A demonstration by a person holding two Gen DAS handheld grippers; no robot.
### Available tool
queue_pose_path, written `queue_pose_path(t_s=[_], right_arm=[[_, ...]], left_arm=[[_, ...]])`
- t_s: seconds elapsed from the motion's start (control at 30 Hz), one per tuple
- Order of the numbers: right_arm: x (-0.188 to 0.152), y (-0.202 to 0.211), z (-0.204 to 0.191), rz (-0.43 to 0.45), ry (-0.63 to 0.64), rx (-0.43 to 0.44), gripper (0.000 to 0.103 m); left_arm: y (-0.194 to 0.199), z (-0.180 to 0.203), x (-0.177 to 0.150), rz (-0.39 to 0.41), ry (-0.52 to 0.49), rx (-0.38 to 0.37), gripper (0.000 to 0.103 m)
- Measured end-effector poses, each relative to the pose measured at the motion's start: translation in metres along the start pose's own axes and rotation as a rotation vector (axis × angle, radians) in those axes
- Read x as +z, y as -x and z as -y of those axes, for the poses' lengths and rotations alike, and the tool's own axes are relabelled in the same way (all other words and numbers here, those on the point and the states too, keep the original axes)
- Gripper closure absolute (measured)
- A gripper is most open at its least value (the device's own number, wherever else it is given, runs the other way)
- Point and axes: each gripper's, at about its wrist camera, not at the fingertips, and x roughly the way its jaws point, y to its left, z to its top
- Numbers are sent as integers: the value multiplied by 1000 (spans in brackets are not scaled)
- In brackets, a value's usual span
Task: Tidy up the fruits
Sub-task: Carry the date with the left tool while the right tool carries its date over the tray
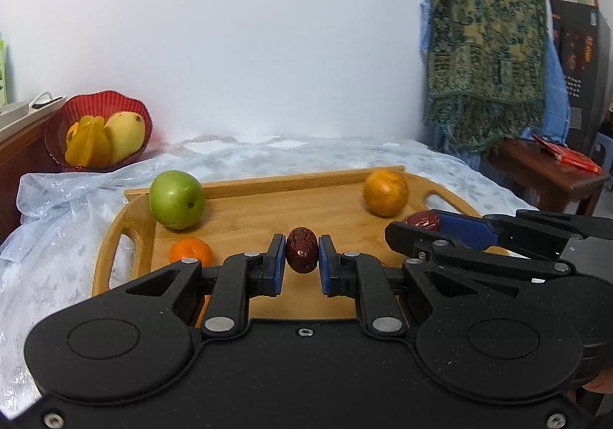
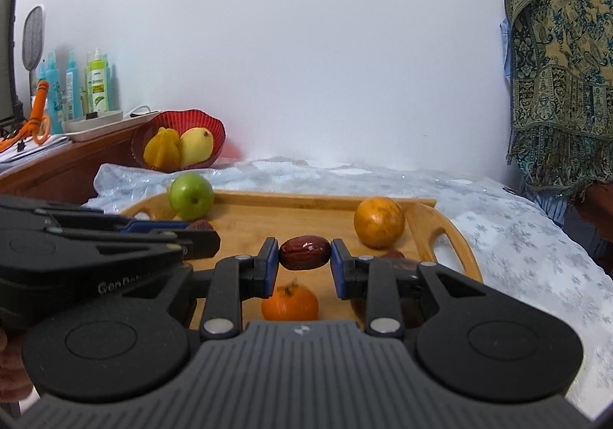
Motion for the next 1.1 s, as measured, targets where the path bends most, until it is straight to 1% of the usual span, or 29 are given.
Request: queue_pose_path(t_s=[0.27,0.43,0.67,0.8,1.1], right_arm=[[12,-34,-4,-46,-2,13,69],[20,-51,-3,-70,-12,19,69],[28,-77,1,-122,-3,39,69],[29,-88,4,-154,-19,44,69],[27,-98,8,-198,-41,49,68]], left_arm=[[-31,-22,12,-49,56,24,87],[-45,-28,22,-58,53,44,88],[-72,-37,34,-130,77,48,88],[-84,-41,35,-155,93,45,88],[-93,-44,32,-183,102,36,87]])
